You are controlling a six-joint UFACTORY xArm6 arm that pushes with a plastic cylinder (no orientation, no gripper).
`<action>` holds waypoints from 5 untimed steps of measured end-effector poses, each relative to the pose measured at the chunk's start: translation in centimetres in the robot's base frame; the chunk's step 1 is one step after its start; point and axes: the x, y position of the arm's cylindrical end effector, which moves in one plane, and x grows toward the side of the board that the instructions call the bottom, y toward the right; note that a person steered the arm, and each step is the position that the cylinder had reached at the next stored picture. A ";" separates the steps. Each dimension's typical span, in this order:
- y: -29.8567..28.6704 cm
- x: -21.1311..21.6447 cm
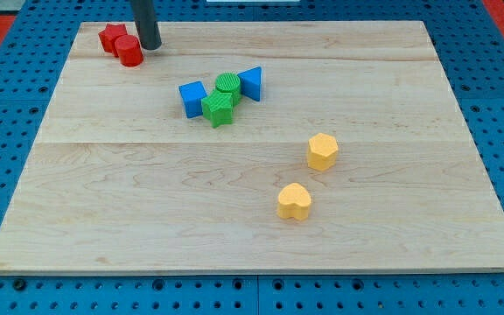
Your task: Move the yellow hexagon to red circle
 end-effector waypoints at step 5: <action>28.7 12.5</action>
